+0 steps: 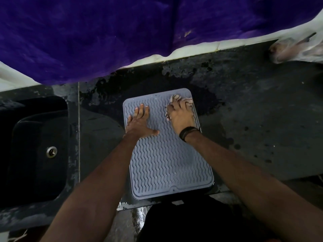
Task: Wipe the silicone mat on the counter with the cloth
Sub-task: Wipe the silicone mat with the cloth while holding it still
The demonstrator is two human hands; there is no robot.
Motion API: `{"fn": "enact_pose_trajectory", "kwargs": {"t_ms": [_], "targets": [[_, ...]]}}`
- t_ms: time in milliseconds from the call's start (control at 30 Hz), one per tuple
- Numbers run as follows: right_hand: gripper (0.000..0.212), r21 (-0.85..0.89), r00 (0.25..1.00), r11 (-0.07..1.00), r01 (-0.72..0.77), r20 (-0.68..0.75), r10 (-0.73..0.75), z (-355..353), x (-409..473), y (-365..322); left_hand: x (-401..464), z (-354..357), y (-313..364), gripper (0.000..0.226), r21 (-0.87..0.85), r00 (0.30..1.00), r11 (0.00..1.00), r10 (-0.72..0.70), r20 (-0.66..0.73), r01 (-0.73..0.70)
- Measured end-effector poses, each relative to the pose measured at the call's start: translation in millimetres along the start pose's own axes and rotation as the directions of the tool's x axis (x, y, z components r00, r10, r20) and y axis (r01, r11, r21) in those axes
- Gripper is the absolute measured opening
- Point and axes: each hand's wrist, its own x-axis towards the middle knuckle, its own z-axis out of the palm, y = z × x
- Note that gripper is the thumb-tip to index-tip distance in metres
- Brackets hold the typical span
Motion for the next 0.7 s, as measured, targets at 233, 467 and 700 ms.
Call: {"fn": "enact_pose_trajectory", "kwargs": {"t_ms": [233, 467, 700], "targets": [[0.047, 0.082, 0.997, 0.995, 0.055, -0.058, -0.05, -6.9, -17.3, 6.9, -1.0, -0.6, 0.7, 0.13, -0.006, 1.0, 1.0, -0.004, -0.003, 0.004], [0.046, 0.002, 0.997, 0.997, 0.076, -0.031, -0.076, -21.9, 59.0, -32.4, -2.9, -3.6, 5.2, 0.131, -0.002, 0.999, 0.999, -0.035, 0.01, 0.035], [0.047, 0.069, 0.991, 0.989, 0.129, -0.043, -0.126, 12.0, 0.3, -18.9, -0.7, -3.1, 5.6, 0.129, 0.005, 0.999, 0.999, -0.046, 0.005, 0.046]]}}
